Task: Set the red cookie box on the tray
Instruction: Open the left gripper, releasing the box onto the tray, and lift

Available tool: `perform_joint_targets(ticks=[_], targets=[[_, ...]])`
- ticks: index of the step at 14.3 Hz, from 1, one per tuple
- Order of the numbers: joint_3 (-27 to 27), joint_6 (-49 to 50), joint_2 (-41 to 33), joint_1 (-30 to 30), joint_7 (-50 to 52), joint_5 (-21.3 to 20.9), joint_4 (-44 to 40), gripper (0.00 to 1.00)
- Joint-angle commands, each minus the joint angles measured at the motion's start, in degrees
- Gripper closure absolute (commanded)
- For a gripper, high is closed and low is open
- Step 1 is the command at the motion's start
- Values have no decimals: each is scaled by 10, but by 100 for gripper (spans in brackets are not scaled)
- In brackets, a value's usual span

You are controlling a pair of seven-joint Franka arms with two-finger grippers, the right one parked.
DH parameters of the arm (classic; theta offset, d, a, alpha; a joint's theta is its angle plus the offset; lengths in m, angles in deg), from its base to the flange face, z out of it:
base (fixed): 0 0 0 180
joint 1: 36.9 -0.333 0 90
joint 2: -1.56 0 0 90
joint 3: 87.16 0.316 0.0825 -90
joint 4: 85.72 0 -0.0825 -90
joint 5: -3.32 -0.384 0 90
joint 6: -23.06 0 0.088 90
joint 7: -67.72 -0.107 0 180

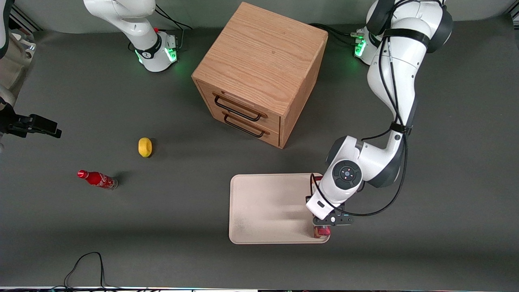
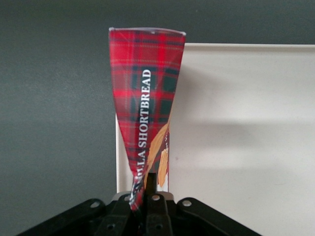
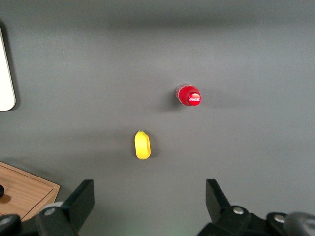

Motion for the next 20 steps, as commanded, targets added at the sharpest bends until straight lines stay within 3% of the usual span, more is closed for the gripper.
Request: perform_joint_targets(ticks=[1,2,7,9,20], targets=[[6,-6,-3,7,17,-10,2,23],[6,-6,-4,6,18,-10,2,0],[6,16,-34,4,29,-12,-1,0],[6,74,-66,3,29,-10,-8,0],[5,361,-326,-19,8,-2,0,0]])
